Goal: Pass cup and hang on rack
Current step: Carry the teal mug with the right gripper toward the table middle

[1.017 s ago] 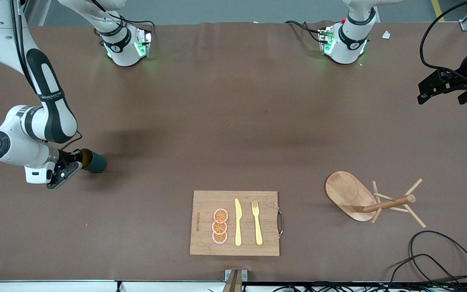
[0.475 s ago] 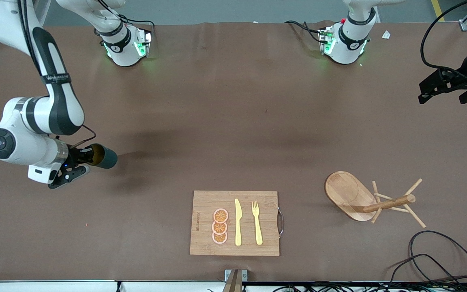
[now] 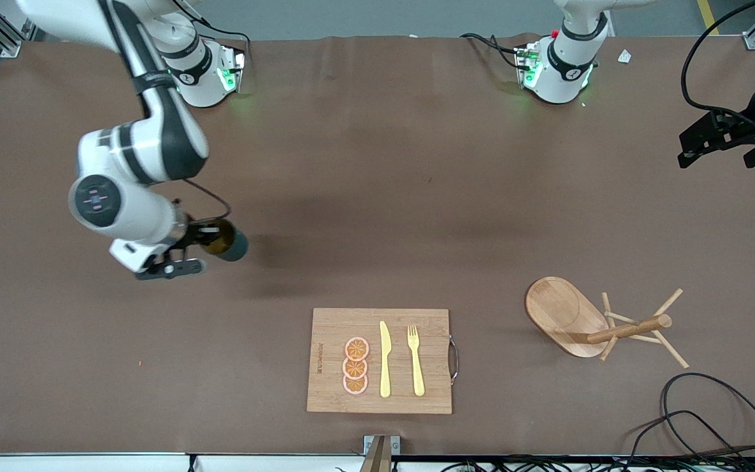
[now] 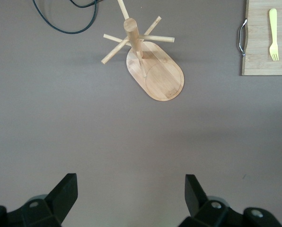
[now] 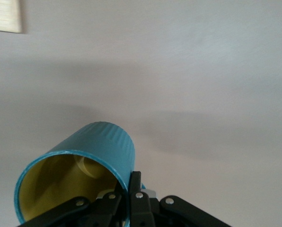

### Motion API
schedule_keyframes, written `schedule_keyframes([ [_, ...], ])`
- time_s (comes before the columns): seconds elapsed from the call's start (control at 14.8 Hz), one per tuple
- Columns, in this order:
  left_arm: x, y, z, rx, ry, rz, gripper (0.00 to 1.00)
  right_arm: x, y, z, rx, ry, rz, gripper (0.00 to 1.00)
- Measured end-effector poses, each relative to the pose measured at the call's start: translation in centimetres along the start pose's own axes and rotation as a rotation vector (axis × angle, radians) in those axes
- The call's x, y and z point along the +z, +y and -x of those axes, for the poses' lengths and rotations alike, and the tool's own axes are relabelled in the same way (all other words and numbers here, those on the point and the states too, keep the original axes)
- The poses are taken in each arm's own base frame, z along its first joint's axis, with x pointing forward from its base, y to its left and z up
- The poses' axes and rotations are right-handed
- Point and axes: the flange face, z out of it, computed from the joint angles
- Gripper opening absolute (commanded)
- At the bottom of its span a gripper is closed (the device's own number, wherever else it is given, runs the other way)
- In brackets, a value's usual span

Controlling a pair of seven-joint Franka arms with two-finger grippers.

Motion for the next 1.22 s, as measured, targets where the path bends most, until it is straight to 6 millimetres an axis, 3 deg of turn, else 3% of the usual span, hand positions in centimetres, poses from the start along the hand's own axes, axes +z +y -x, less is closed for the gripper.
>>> schedule_keyframes([
  [0.34, 0.0, -0.4, 0.0, -0.007, 0.0, 0.0, 1.0, 0.2, -11.2, 2.8, 0.111, 0.075, -0.063, 0.0],
  [0.75, 0.0, -0.5, 0.0, -0.008, 0.0, 0.0, 1.0, 5.0, -23.2, 6.0, 0.199, 0.097, -0.073, 0.01],
  [0.95, 0.0, -0.5, -0.1, -0.01, 0.002, 0.0, 1.0, 7.0, -26.5, 6.2, 0.176, 0.092, -0.061, 0.01],
  [1.22, 0.0, -0.6, -0.1, -0.01, 0.004, 0.0, 1.0, 9.2, -27.9, 6.1, 0.116, 0.079, -0.041, 0.01],
])
